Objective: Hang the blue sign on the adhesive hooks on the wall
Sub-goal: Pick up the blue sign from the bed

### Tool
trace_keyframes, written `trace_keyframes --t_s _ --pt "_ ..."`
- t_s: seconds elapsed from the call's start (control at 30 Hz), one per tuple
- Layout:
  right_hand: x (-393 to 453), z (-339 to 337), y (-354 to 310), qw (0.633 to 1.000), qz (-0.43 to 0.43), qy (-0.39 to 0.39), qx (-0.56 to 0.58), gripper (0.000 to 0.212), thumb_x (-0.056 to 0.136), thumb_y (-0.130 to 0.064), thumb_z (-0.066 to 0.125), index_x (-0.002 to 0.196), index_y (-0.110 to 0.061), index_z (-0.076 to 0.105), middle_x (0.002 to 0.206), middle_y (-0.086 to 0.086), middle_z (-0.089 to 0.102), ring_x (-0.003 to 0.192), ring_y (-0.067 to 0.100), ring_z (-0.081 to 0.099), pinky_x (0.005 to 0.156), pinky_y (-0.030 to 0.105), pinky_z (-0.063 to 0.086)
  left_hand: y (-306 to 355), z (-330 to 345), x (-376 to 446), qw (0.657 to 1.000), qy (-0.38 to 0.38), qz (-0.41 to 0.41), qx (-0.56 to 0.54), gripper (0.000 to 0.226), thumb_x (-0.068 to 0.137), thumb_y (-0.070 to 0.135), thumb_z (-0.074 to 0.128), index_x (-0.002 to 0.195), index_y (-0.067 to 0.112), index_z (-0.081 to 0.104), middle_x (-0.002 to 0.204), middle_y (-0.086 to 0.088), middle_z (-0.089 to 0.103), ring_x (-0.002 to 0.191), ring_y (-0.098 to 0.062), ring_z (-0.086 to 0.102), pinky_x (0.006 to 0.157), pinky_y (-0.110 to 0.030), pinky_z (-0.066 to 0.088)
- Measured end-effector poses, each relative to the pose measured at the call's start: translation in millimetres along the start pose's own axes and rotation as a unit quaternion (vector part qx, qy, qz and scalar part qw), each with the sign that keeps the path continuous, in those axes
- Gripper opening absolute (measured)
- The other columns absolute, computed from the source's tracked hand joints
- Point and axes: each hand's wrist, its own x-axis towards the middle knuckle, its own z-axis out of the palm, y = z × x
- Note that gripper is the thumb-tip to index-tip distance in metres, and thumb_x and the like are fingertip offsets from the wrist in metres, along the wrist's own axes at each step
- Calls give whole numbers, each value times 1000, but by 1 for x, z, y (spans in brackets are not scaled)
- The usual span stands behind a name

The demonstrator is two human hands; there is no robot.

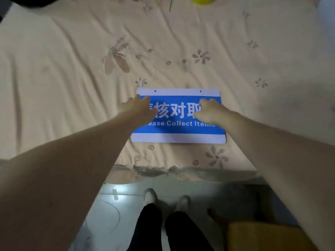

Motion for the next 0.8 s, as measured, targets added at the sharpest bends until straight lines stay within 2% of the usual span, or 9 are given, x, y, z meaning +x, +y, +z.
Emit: trace_keyframes --t_s 0.17,0.27,0.33,0.43,0.47,0.53,0.6,0.7,0.8 --pt "9 8 0 997 39 -59 22 62 91 -30 51 147 -14 28 160 11 10 121 30 45 84 34 38 5 15 -2 994 -96 -31 30 49 92 42 41 134 18 39 137 -11 39 117 -36 49 87 -39 39" --pt "15 11 0 996 63 -43 34 61 88 -28 51 144 -15 31 158 12 10 131 35 37 86 36 37 10 24 -1 991 -118 -47 33 58 92 41 44 141 15 29 143 -16 32 119 -39 48 84 -36 36" --pt "16 11 4 995 90 -24 40 56 89 -25 50 141 -13 32 155 13 15 130 33 35 79 32 36 13 26 -1 992 -106 -59 26 63 92 44 45 145 15 25 142 -17 32 123 -38 43 87 -37 36" --pt "22 11 10 991 121 0 58 52 92 -22 52 139 -11 34 150 14 22 118 27 39 54 25 26 15 30 5 990 -101 -97 2 71 90 49 45 149 19 19 141 -17 33 127 -37 36 97 -39 35" --pt "24 12 12 989 131 8 67 55 91 -23 53 141 -11 32 149 14 23 120 27 39 54 24 28 14 32 7 988 -100 -113 -13 71 89 50 45 149 21 18 139 -17 34 126 -37 36 97 -40 35" --pt "29 13 15 984 156 32 79 70 87 -29 56 148 -15 24 146 14 26 126 29 38 75 26 41 13 36 11 984 -99 -141 -46 72 88 53 45 148 25 17 136 -17 35 124 -37 37 95 -41 36" --pt "28 14 16 979 184 45 77 81 80 -35 62 149 -20 22 140 14 33 123 30 41 90 36 44 15 39 12 982 -96 -151 -54 74 88 54 46 148 24 16 133 -19 36 120 -36 38 93 -40 38" --pt "27 17 15 975 189 68 98 87 75 -34 73 145 -17 25 140 16 33 129 34 34 87 37 42 20 41 17 982 -91 -157 -57 83 83 60 51 147 20 18 128 -20 38 116 -35 41 93 -36 37" --pt "27 16 18 962 210 99 140 99 63 -39 81 143 -19 26 142 17 32 130 36 33 96 42 42 19 38 24 958 -104 -222 -150 99 72 71 58 148 23 16 130 -19 36 121 -34 39 101 -38 37"
